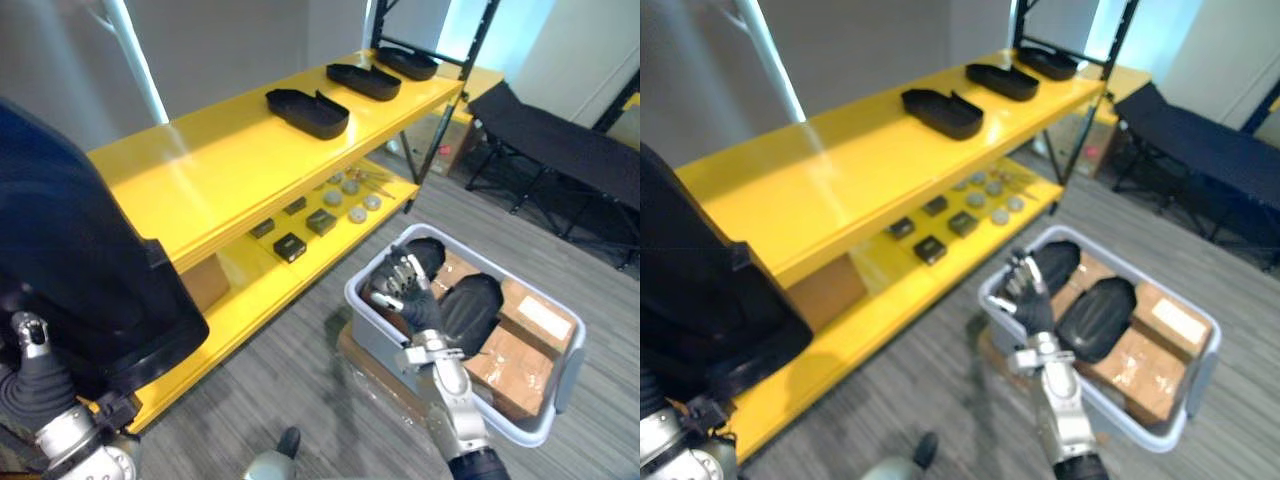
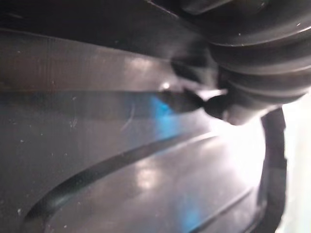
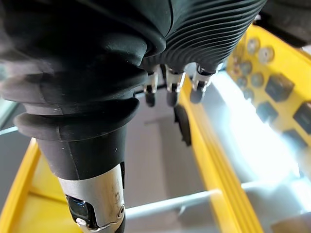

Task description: Walk over and take plastic housings, then place them on the shelf

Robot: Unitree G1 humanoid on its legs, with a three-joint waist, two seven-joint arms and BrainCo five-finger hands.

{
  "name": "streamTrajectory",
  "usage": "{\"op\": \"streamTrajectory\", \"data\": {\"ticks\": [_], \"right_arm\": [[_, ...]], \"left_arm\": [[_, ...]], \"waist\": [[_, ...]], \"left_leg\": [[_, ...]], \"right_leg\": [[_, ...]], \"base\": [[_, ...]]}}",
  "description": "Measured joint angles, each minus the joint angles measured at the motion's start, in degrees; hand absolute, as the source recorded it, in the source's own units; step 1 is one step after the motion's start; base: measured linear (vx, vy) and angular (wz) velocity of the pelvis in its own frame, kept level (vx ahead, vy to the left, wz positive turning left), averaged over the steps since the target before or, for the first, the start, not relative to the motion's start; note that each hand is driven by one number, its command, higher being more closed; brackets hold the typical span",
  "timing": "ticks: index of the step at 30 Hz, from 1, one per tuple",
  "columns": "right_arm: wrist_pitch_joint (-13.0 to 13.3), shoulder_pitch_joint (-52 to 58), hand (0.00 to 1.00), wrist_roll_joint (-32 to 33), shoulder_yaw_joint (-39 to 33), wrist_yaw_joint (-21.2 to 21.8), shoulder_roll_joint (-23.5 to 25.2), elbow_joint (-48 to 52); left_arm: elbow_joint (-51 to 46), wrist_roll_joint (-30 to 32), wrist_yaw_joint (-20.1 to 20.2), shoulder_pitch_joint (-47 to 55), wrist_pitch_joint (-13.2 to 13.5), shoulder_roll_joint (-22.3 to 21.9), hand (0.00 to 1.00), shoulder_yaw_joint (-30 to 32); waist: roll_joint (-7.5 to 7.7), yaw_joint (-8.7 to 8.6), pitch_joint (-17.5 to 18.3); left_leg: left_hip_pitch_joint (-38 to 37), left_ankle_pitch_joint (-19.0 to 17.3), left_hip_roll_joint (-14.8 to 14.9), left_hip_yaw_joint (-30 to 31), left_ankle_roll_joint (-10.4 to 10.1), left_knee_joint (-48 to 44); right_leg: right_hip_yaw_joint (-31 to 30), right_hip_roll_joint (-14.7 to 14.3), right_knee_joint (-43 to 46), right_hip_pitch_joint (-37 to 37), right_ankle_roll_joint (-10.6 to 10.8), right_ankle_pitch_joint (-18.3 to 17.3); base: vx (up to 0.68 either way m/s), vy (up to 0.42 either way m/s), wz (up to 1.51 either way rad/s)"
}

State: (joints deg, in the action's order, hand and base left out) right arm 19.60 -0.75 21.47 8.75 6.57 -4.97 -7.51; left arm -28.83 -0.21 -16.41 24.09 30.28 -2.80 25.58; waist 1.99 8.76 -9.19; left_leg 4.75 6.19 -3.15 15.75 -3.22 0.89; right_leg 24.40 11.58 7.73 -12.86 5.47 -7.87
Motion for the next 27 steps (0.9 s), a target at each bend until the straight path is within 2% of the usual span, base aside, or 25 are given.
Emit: {"op": "streamTrajectory", "data": {"ticks": [2, 3, 4, 6, 8, 9, 10, 11, 14, 17, 18, 20, 21, 22, 23, 24, 25, 26, 27], "right_arm": [[0.0, 0.11, 0.0, -0.18, -1.18, 0.01, -0.12, 0.05], [0.01, 0.37, 0.0, -0.42, -3.0, -0.1, -0.13, 0.3], [0.05, 0.54, 0.0, -0.42, -3.41, -0.18, -0.21, 0.52], [0.36, 1.81, 0.0, -0.79, -6.33, -0.34, -2.27, 1.59], [0.65, 2.23, 0.0, -1.6, -7.74, -0.31, -3.36, 2.08], [1.02, 2.14, 0.0, -1.82, -8.29, -0.16, -3.23, 2.09], [1.14, 2.26, 0.0, -1.91, -8.26, -0.09, -3.15, 2.09], [1.33, 2.32, 0.0, -1.91, -8.1, 0.34, -3.09, 2.09], [1.92, 2.21, 0.0, -1.88, -8.32, 1.37, -3.0, 2.09], [2.2, 2.18, 0.0, -1.96, -8.48, 1.1, -2.03, 2.08], [2.34, 2.2, 0.0, -1.97, -8.53, 0.78, -1.38, 2.07], [2.62, 2.19, 0.0, -2.19, -8.55, 0.18, -0.32, 2.07], [2.75, 2.23, 0.0, -3.07, -8.78, -1.03, -0.44, 1.94], [2.75, 2.26, 0.0, -3.32, -8.78, -1.7, -0.58, 1.8], [2.82, 2.26, 0.0, -4.03, -8.95, -2.19, -0.37, 1.79], [3.32, 2.19, 0.0, -5.08, -9.3, -2.96, 0.13, 1.82], [3.58, 2.25, 0.0, -5.69, -9.32, -3.02, 0.61, 1.82], [4.27, 2.31, 0.0, -6.6, -9.35, -3.02, 1.35, 1.84], [4.46, 1.96, 0.0, -6.6, -9.35, -2.83, 1.84, 2.58]], "left_arm": [[0.0, -0.5, 1.57, -0.24, 0.0, 0.0, 1.0, -1.51], [0.09, -1.42, 3.26, -0.66, 0.04, 0.06, 1.0, -3.3], [0.17, -1.5, 3.58, -0.81, 0.05, 0.08, 1.0, -3.67], [0.67, -1.57, 5.48, -1.27, 0.5, 0.13, 1.0, -6.16], [0.74, -1.75, 5.71, -0.35, 1.03, 0.14, 1.0, -6.44], [0.86, -2.18, 5.71, 0.13, 1.08, 0.15, 1.0, -6.19], [1.11, -2.2, 5.68, 0.25, 1.07, 0.04, 1.0, -6.25], [1.2, -2.18, 5.63, 0.75, 1.08, 0.03, 1.0, -6.35], [1.5, -1.9, 5.17, 0.83, 1.47, 0.06, 1.0, -6.38], [1.75, -1.08, 3.87, 0.5, 2.27, 0.08, 1.0, -6.27], [1.76, -0.98, 3.67, 0.17, 2.32, 0.16, 1.0, -5.95], [1.75, -1.0, 3.74, -1.26, 2.33, 0.27, 1.0, -5.46], [1.94, -1.03, 4.09, -3.82, 2.31, 0.32, 1.0, -5.65], [2.08, -0.96, 4.13, -5.03, 2.32, 0.45, 1.0, -5.77], [2.09, -0.92, 4.04, -6.42, 2.31, 1.05, 1.0, -5.79], [2.1, -0.89, 3.82, -8.02, 2.32, 3.44, 1.0, -5.77], [2.09, -0.63, 3.57, -8.24, 2.3, 4.55, 1.0, -5.77], [2.09, 0.38, 2.68, -8.36, 2.23, 6.02, 1.0, -5.84], [2.41, 0.62, 1.6, -8.68, 2.15, 7.43, 1.0, -5.95]], "waist": [[-0.37, -0.2, -0.57], [-0.92, -0.67, -1.51], [-1.09, -0.94, -1.7], [-3.2, -3.1, -2.36], [-4.74, -3.0, -2.47], [-4.88, -2.97, -2.6], [-5.03, -3.01, -2.65], [-5.26, -3.01, -2.65], [-5.59, -3.02, -2.85], [-5.6, -2.99, -2.86], [-5.07, -3.13, -2.92], [-3.75, -3.1, -2.77], [-3.19, -3.57, -2.77], [-3.28, -3.62, -2.76], [-3.29, -3.81, -2.9], [-2.95, -4.22, -3.61], [-2.45, -4.44, -3.9], [-2.32, -4.87, -4.1], [-1.64, -4.93, -3.8]], "left_leg": [[1.61, 0.22, -0.65, -0.17, -0.07, -1.01], [2.73, -1.57, 0.56, -5.95, 2.61, -2.21], [3.11, -1.69, 1.04, -7.71, 2.77, -2.75], [4.7, -1.61, 4.72, -17.48, 2.85, -5.32], [5.21, -0.13, 5.34, -18.88, 2.23, -5.05], [5.32, 0.66, 4.94, -19.1, 2.15, -4.49], [5.23, 0.68, 4.86, -19.15, 2.13, -4.16], [4.87, 0.68, 4.97, -19.42, 2.12, -3.08], [4.74, 0.67, 5.44, -20.17, 2.11, -1.98], [4.24, 1.79, 5.16, -21.4, 2.13, -2.57], [4.24, 2.81, 4.46, -21.4, 2.11, -3.25], [4.2, 2.45, 2.78, -21.66, 2.55, -4.05], [4.15, 1.17, 1.32, -20.94, 3.34, -5.12], [4.12, 0.88, 1.0, -20.38, 3.69, -5.43], [3.4, 0.65, 0.61, -19.34, 3.95, -5.32], [0.33, -0.52, 0.14, -18.1, 4.52, -4.63], [-1.29, -0.92, 0.03, -17.53, 4.73, -3.94], [-3.08, -1.5, 0.44, -16.2, 5.21, -2.71], [-3.95, -1.98, 0.95, -15.04, 5.87, -2.03]], "right_leg": [[2.71, -0.29, -1.38, -1.32, 1.22, -1.1], [5.74, -0.81, -2.84, -3.22, 1.7, -1.51], [6.29, -0.97, -3.05, -3.6, 1.7, -1.51], [10.59, -2.18, -2.92, -5.6, 1.67, -1.53], [10.15, -2.45, -2.13, -5.41, 0.91, -2.75], [9.54, -2.15, -1.81, -5.16, 1.29, -4.48], [9.54, -2.09, -1.45, -5.03, 1.46, -4.64], [9.62, -2.0, -0.92, -4.35, 0.78, -5.34], [9.67, -1.77, -0.2, -3.47, 0.65, -5.64], [9.73, -0.49, 0.69, -3.86, 1.67, -6.22], [10.09, 0.36, 1.06, -4.48, 2.2, -6.74], [10.71, 2.46, 2.7, -4.73, 2.25, -7.44], [11.38, 4.52, 8.76, -4.03, 2.58, -7.19], [10.87, 6.18, 14.08, -2.01, 2.0, -6.85], [8.94, 8.29, 22.3, 0.85, -0.93, -5.27], [4.04, 10.58, 33.68, 4.85, -7.75, 1.43], [2.35, 11.13, 36.84, 5.8, -7.76, 5.62], [-0.05, 11.14, 40.36, 7.24, -6.84, 7.38], [-1.96, 10.01, 41.84, 9.8, -5.1, 0.9]], "base": [[-0.11, -0.108, 0.53], [-0.13, -0.085, 0.58], [-0.17, -0.076, 1.05], [-0.12, -0.001, 1.1], [-0.09, 0.052, 0.52], [-0.09, 0.059, 0.31], [-0.1, 0.055, 0.2], [-0.1, 0.048, 0.14], [-0.07, 0.04, 0.01], [0.01, 0.039, -0.06], [0.09, 0.051, 0.04], [0.12, 0.056, 0.22], [0.16, 0.075, 0.4], [0.16, 0.089, 0.51], [0.2, 0.137, 0.5], [0.2, 0.1, 0.46], [0.28, 0.053, 0.42], [0.26, -0.036, 0.37], [0.21, -0.044, 0.36]]}}
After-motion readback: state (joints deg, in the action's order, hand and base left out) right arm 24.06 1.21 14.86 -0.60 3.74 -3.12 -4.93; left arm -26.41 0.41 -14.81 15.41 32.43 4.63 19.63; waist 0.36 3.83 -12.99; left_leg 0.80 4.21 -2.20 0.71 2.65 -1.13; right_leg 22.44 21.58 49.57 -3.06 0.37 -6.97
